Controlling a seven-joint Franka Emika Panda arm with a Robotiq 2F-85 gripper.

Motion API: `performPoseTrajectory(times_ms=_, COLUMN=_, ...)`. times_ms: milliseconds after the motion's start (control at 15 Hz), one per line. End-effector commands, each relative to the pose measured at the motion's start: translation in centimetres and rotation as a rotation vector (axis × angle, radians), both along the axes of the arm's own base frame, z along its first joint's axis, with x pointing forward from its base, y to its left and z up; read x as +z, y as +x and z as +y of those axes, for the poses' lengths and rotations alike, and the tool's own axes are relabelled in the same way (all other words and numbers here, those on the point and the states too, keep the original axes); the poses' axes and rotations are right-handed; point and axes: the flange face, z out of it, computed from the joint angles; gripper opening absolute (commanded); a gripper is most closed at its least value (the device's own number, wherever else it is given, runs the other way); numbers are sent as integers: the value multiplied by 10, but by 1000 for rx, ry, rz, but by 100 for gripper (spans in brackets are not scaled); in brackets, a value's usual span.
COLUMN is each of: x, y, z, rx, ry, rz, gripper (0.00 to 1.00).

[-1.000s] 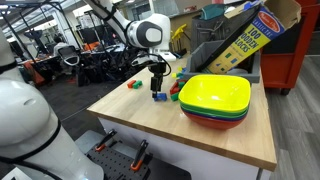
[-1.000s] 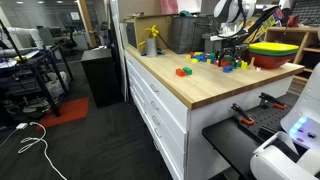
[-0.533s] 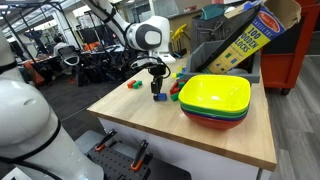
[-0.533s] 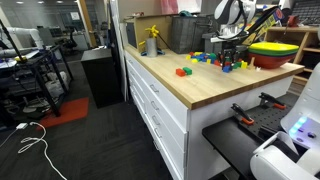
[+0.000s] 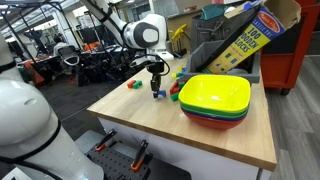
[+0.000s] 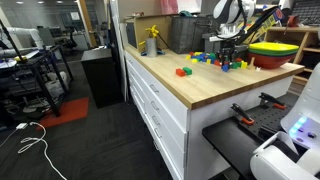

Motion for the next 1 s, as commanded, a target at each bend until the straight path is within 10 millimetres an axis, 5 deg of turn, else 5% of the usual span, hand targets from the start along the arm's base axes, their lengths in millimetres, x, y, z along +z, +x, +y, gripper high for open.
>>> performPoseTrajectory(times_ms=0, x=26, y=11, z=27, rx=145, ry=-34, rz=-45, gripper=8)
performPoseTrajectory(times_ms=533, x=83, y=54, z=85, rx=603, ry=-7, rz=-190, gripper=8)
performPoseTrajectory(times_ms=933, x=102, y=73, z=115, rx=952, ry=64, rz=-252, gripper=8)
